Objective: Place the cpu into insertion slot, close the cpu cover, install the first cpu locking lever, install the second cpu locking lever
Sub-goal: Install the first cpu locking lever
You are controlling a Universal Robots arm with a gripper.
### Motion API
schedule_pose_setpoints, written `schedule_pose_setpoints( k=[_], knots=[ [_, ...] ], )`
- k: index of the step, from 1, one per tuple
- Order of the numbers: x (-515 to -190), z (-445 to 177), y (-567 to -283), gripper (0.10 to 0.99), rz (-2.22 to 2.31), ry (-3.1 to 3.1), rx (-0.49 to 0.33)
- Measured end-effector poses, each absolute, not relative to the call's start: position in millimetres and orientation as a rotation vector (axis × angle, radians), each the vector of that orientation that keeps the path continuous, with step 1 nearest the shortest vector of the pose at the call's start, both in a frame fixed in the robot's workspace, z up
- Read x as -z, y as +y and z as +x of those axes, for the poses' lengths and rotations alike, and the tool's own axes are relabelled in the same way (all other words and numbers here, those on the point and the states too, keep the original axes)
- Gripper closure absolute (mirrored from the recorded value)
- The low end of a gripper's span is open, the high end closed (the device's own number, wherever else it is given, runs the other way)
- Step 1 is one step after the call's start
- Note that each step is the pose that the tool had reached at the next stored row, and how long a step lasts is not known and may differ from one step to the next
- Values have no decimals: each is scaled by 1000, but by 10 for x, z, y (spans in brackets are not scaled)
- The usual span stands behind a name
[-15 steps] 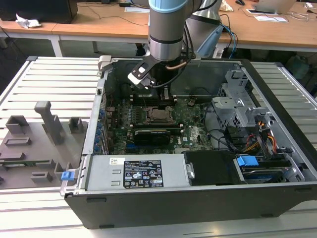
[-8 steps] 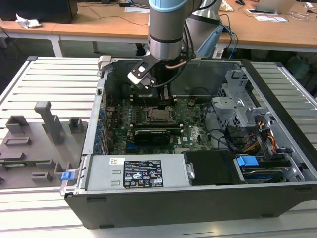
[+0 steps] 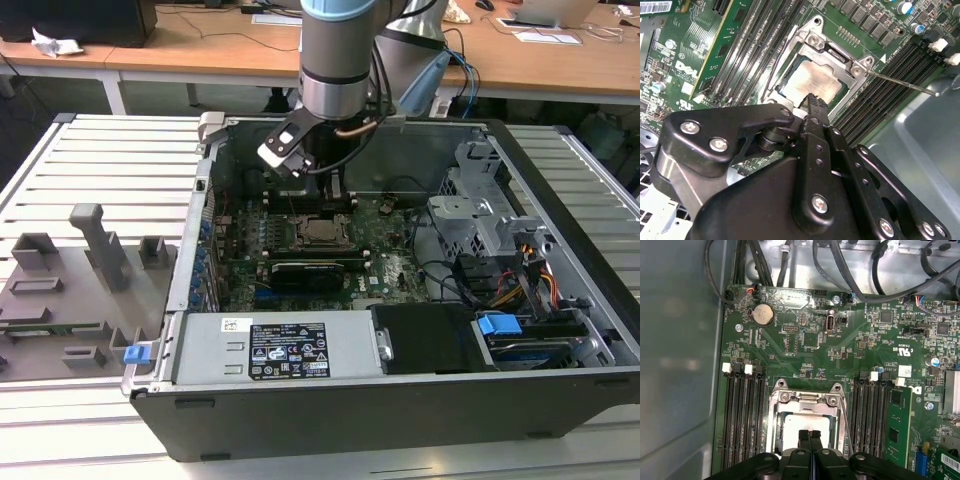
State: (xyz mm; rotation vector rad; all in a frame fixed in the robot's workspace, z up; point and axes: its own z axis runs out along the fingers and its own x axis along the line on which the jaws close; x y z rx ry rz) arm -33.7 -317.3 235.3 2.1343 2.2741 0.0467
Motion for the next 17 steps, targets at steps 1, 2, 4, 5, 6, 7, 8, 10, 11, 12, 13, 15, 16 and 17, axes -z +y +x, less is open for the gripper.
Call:
schedule_pose_setpoints(
  k=[1,2,4,5,6,7,8,10,11,12,13,15,16,17],
  knots=[
    [-2357,-337,-3173,980,2134,2274,-47],
    [-2363,-337,-3173,980,2134,2274,-47],
    [-2372,-337,-3173,980,2134,2274,-47],
    [-2376,-337,-3173,980,2134,2274,-47],
    [-2377,-337,-3172,980,2134,2274,-47],
    [-2379,-337,-3172,980,2134,2274,-47],
    [-2381,-337,-3173,980,2134,2274,-47],
    [-2388,-337,-3173,980,2134,2274,-47],
    [-2391,-337,-3173,980,2134,2274,-47],
    [-2393,-337,-3173,980,2134,2274,-47],
    [-2397,-337,-3173,980,2134,2274,-47],
    [-2407,-337,-3173,980,2134,2274,-47],
    [-2412,-337,-3173,980,2134,2274,-47],
    [-2421,-337,-3173,980,2134,2274,-47]
  ],
)
